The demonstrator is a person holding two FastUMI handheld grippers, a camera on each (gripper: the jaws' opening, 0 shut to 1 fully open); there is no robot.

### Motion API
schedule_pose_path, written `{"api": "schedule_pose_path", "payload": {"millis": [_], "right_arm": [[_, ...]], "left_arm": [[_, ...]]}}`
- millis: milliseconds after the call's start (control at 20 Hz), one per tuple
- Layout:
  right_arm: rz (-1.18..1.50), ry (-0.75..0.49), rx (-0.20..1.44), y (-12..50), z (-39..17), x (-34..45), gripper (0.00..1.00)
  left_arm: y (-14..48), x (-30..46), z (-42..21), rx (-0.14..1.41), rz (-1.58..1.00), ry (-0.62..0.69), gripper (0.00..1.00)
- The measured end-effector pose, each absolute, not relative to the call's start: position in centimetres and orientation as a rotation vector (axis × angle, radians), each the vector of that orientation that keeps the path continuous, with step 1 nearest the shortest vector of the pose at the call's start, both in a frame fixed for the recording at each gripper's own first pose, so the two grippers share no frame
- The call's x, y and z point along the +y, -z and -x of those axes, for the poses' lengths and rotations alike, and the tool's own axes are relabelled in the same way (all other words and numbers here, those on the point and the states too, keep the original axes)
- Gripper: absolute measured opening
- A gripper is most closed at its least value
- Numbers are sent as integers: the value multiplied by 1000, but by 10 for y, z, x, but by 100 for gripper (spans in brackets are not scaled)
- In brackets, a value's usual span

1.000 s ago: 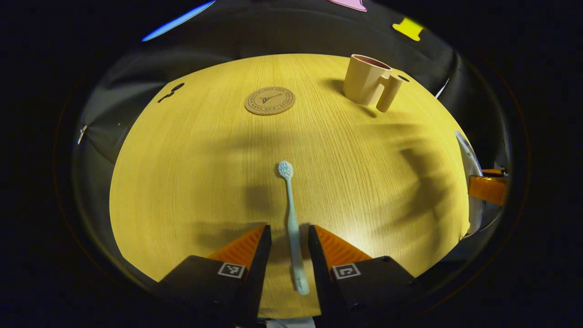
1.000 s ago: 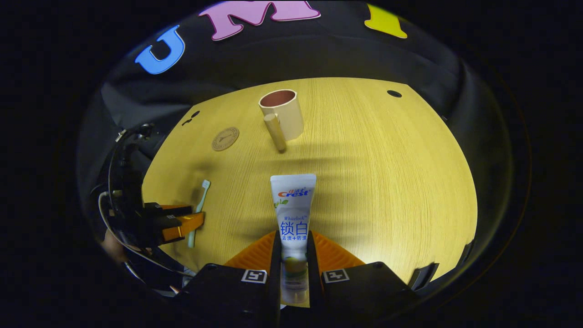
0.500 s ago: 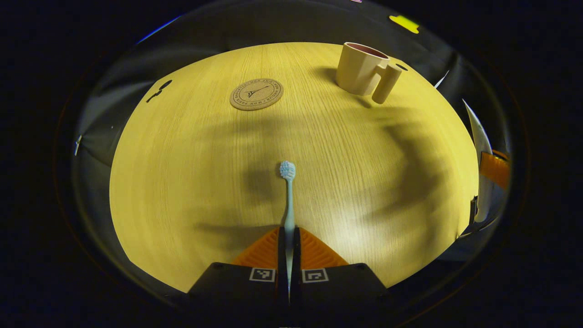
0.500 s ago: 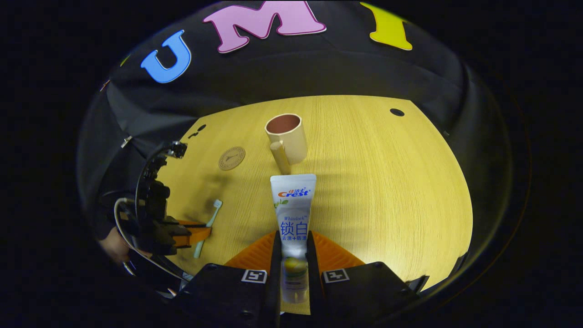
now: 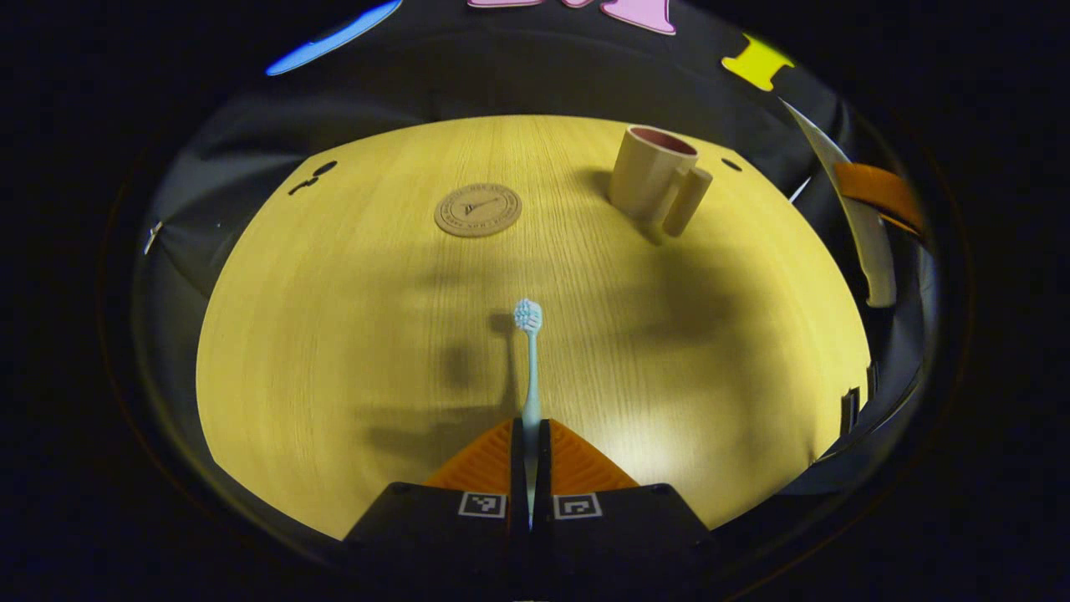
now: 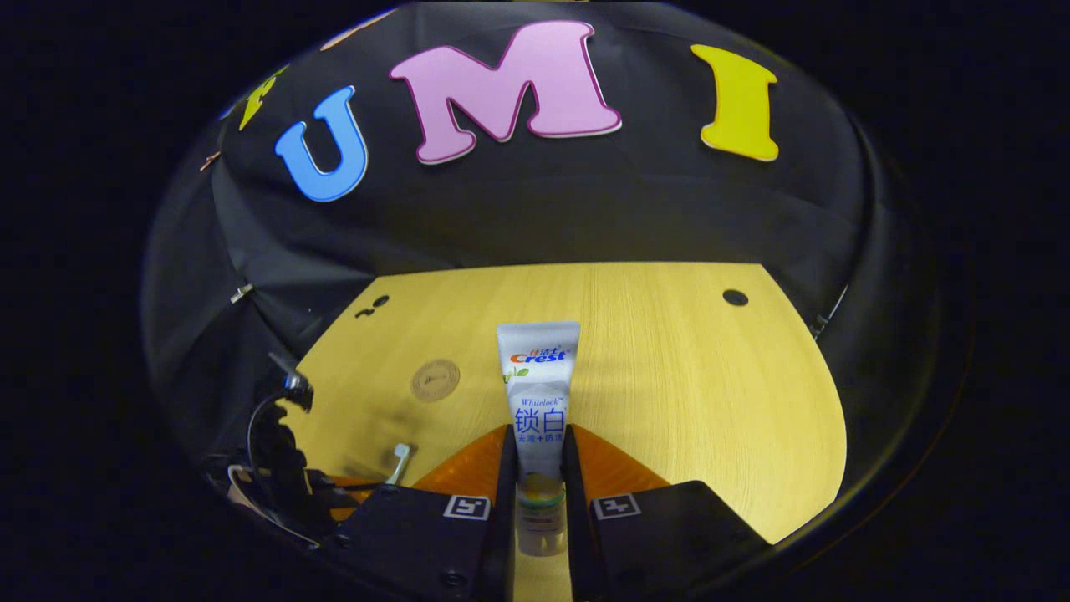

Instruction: Put the toothbrush and toothpaste on the desktop into the cup, then pick up the cup and place it on the coaster on the desktop.

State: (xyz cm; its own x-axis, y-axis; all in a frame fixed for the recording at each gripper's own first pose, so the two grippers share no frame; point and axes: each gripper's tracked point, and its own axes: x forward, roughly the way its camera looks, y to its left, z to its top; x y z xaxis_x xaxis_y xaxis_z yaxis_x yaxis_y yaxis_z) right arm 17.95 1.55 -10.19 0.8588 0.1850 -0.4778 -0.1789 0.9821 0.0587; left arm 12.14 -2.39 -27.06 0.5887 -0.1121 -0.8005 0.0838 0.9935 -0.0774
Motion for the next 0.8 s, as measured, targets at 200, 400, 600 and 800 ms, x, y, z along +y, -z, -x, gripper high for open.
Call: {"api": "schedule_pose_path", "payload": {"millis": [200, 400, 600, 800], "right_arm": [[-14, -216, 366, 60, -222, 29, 29], [-29, -238, 254, 42, -259, 46, 29], [-3, -225, 141, 40, -295, 53, 29], [40, -211, 31, 49, -326, 59, 29]], "left_arm": [[243, -20, -123, 848, 44, 87, 6], [209, -15, -127, 722, 66, 34, 7], [183, -11, -134, 640, 123, -1, 7], [164, -15, -135, 578, 164, -12, 6]]}}
